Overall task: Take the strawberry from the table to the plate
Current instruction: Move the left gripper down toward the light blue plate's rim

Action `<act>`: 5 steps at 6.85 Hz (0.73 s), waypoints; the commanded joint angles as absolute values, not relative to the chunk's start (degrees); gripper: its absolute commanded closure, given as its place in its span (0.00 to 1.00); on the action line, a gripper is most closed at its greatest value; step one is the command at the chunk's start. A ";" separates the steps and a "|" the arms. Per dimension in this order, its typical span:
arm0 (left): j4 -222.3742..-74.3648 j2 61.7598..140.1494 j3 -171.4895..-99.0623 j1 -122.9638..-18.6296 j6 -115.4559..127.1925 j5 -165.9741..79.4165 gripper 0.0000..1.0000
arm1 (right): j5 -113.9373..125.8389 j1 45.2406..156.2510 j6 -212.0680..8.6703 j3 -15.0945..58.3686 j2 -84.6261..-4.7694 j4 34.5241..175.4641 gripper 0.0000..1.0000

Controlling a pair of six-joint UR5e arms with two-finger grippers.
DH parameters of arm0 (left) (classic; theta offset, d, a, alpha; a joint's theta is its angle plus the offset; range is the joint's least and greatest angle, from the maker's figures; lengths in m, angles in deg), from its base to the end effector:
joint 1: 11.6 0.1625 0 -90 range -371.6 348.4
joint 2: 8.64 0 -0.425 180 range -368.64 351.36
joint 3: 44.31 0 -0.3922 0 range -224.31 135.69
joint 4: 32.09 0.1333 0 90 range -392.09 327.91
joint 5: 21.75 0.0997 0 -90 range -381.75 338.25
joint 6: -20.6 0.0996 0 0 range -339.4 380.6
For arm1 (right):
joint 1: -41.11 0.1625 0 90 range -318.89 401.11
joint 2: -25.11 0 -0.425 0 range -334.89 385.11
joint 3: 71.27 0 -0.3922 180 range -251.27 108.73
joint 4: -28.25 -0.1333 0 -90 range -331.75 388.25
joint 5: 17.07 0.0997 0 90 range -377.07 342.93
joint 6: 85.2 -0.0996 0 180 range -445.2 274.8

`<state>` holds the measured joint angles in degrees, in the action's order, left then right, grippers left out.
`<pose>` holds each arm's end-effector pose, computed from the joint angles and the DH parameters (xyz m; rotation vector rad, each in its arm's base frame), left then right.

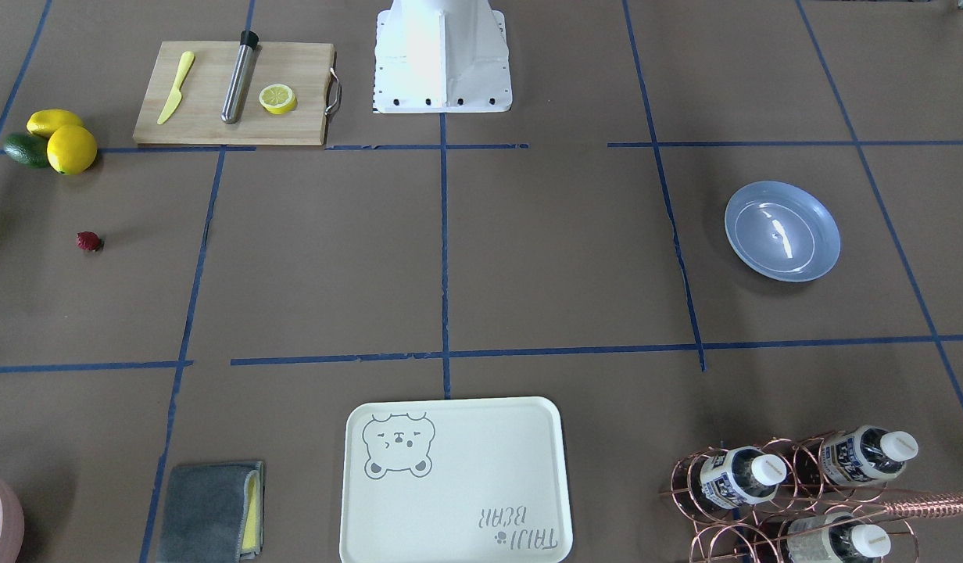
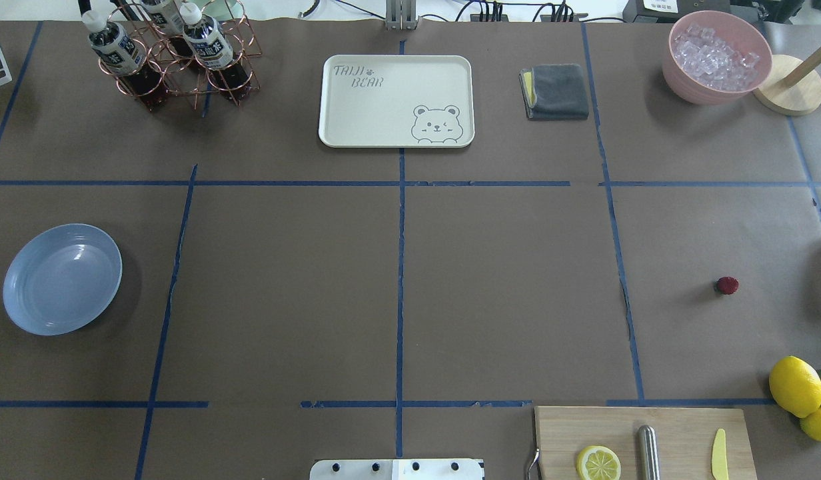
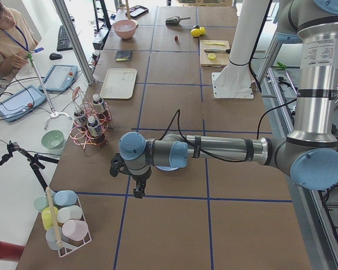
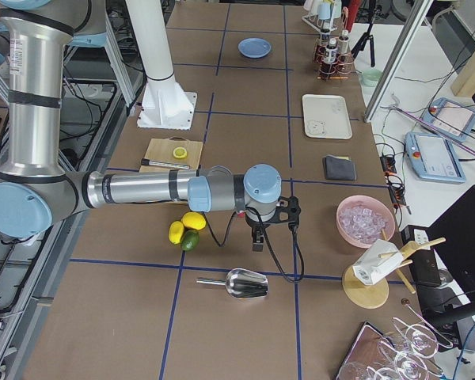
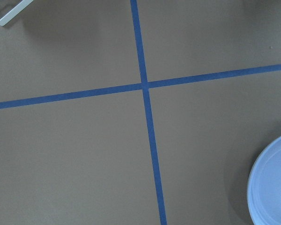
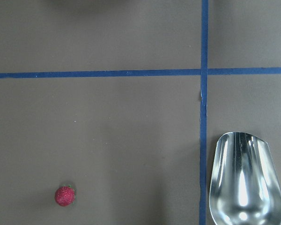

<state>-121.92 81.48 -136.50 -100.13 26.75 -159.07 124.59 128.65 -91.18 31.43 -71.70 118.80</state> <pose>-0.0474 -0.4963 0.6354 0.0689 0.8244 0.1408 0.0360 -0.4467 0.5965 0.0203 -0.9048 0.0152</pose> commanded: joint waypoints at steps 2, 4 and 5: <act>-123.24 81.01 -140.26 -99.76 26.66 -158.94 0.00 | 124.43 128.65 -91.09 31.56 -71.83 118.69 0.00; -123.23 80.84 -140.63 -98.79 26.66 -158.42 0.00 | 125.05 128.65 -91.17 31.91 -72.19 118.34 0.00; -123.41 80.75 -140.29 -98.01 26.66 -158.42 0.00 | 125.05 128.65 -91.17 32.17 -72.10 118.25 0.00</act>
<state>-123.28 80.90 -140.35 -98.80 26.63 -158.48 124.99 128.65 -91.15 31.91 -72.11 118.36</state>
